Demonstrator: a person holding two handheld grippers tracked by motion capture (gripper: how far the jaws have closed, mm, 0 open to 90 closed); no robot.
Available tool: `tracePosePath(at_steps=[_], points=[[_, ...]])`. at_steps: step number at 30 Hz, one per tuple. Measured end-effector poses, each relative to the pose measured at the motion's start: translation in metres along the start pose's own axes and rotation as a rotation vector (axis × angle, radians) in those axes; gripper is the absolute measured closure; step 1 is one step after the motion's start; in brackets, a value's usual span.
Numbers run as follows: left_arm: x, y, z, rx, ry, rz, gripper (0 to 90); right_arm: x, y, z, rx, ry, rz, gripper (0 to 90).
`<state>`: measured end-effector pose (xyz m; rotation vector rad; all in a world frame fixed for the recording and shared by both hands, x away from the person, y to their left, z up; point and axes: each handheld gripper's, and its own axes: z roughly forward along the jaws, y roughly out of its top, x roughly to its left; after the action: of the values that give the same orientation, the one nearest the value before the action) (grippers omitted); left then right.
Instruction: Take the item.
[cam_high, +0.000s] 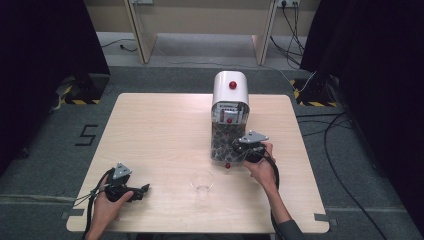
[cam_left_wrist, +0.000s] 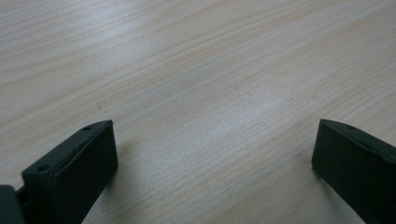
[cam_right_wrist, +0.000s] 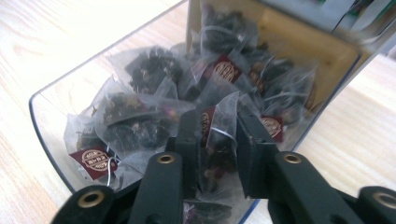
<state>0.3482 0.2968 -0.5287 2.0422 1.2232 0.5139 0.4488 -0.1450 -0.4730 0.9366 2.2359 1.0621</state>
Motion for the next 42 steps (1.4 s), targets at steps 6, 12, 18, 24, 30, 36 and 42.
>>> tracePosePath(at_steps=[6, 12, 18, 24, 30, 36, 42], points=[[0.000, 0.000, 0.000, 0.000, 0.000, 0.000, 0.0, -0.001, 0.007, -0.013, -0.078, 0.015, 0.021, 77.6], [0.000, 0.000, 0.000, 0.000, 0.000, 0.000, 0.0, -0.002, 0.012, -0.022, -0.119, 0.026, 0.030, 79.4], [0.000, 0.000, 0.000, 0.000, 0.000, 0.000, 0.0, -0.004, 0.014, -0.025, -0.136, 0.025, 0.028, 80.7], [0.000, 0.000, 0.000, 0.000, 0.000, 0.000, 0.0, -0.004, 0.016, -0.030, -0.156, 0.024, 0.032, 80.9], [0.000, 0.000, 0.000, 0.000, 0.000, 0.000, 0.0, 0.000, 0.020, -0.037, -0.185, 0.044, 0.030, 80.9], [0.000, 0.000, 0.000, 0.000, 0.000, 0.000, 0.0, 0.005, 0.024, -0.044, -0.208, 0.061, 0.021, 80.9], [0.000, 0.000, 0.000, 0.000, 0.000, 0.000, 0.0, 0.009, 0.026, -0.052, -0.232, 0.078, 0.014, 81.0]])
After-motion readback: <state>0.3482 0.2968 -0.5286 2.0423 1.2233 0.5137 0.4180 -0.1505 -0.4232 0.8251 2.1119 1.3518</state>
